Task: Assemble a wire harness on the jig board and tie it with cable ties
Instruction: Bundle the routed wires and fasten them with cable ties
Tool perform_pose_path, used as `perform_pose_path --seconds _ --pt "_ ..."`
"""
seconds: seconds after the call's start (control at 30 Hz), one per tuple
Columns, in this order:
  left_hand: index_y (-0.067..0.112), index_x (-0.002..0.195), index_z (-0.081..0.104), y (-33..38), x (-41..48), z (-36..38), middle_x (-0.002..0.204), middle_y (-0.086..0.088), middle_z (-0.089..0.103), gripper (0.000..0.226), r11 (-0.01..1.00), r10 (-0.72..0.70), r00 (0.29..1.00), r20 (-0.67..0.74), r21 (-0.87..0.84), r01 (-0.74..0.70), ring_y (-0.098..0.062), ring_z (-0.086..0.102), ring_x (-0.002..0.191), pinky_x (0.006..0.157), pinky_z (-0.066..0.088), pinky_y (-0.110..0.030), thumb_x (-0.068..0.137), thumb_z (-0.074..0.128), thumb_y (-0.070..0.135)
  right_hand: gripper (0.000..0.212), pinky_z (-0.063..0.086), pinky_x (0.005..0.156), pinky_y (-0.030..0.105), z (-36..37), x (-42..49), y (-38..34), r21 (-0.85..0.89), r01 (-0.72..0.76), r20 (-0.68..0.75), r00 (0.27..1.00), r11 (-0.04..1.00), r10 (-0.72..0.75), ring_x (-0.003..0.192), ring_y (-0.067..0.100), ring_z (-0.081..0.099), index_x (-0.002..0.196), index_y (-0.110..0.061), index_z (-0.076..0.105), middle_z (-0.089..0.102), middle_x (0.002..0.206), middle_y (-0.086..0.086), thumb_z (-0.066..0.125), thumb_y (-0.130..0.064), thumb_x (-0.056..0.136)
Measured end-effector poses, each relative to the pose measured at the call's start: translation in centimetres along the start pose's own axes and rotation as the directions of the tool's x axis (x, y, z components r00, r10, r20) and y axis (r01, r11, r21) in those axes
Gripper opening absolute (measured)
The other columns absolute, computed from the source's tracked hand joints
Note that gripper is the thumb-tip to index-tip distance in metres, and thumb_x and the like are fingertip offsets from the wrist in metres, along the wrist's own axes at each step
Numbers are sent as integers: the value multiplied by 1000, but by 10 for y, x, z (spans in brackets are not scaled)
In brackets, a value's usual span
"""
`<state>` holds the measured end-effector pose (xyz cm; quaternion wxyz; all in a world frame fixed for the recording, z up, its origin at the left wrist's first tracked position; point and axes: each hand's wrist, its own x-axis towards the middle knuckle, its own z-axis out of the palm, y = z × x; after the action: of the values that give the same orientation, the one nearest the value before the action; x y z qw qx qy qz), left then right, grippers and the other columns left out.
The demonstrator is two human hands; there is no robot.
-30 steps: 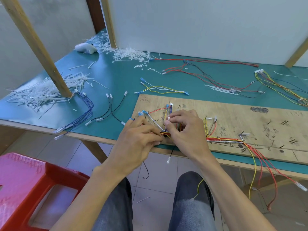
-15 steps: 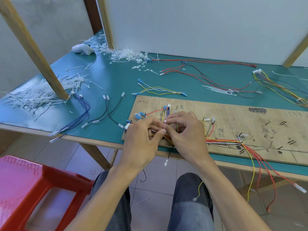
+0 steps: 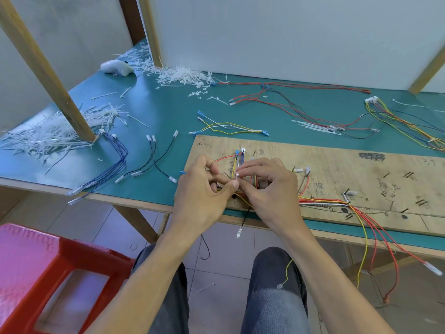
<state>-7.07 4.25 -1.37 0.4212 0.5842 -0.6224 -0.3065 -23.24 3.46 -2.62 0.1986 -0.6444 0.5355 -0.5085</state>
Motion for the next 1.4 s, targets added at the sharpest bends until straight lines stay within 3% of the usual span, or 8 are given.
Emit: perform_pose_path --seconds 0.4,0.53,0.73,0.9,1.0,1.1,1.23,1.4 --pt "31 91 58 5 2 -1 73 25 74 28 999 -27 999 -39 43 29 3 55 57 66 55 -26 84 85 35 11 52 81 29 1 -2 -3 -56 17 24 1000 998 -16 99 17 60 86 -20 86 77 95 -14 88 -10 82" --pt "34 90 72 8 6 -1 70 25 73 13 995 -24 999 -30 93 26 5 57 59 59 42 -12 86 84 34 14 51 79 28 0 -4 -7 -73 25 49 999 997 -22 101 16 58 84 -25 84 74 94 -20 81 -11 83" --pt "32 83 77 12 18 -10 68 18 74 10 986 -61 996 65 157 51 6 62 62 56 41 -5 85 85 27 6 44 84 23 -4 -3 -7 -69 41 145 989 997 -31 105 14 53 90 -28 83 73 97 -20 84 -25 84" --pt "27 85 79 16 32 -22 66 14 75 5 981 -79 974 214 192 37 8 61 59 55 38 -6 89 81 27 11 41 86 21 -5 -3 -8 -76 31 166 986 997 -17 104 14 51 91 -30 84 73 98 -19 90 -31 81" --pt "25 83 77 20 37 -25 66 11 75 9 984 -84 958 274 177 36 6 66 64 64 42 -16 92 78 27 8 39 83 18 -4 -2 -8 -73 41 149 988 996 -30 102 13 51 89 -32 84 73 97 -20 89 -34 83" --pt "24 82 75 24 42 -27 66 10 75 13 980 -88 939 332 197 23 8 57 54 63 42 -22 93 77 28 7 39 82 17 -4 -3 -8 -81 48 135 990 996 -37 101 14 51 87 -33 84 73 95 -21 89 -35 82" --pt "20 83 75 28 48 -28 70 6 77 15 967 -103 907 407 257 -6 -9 67 71 83 58 -38 97 72 25 9 38 81 17 -4 -3 -7 -76 39 138 990 996 -28 101 13 51 87 -34 85 73 94 -21 91 -32 80" --pt "21 80 75 32 49 -25 72 7 76 21 951 -141 891 432 309 0 -16 70 85 80 57 -33 98 65 23 7 43 81 23 -3 -3 -7 -53 35 122 992 998 -28 101 14 52 87 -32 85 74 92 -21 89 -35 83"
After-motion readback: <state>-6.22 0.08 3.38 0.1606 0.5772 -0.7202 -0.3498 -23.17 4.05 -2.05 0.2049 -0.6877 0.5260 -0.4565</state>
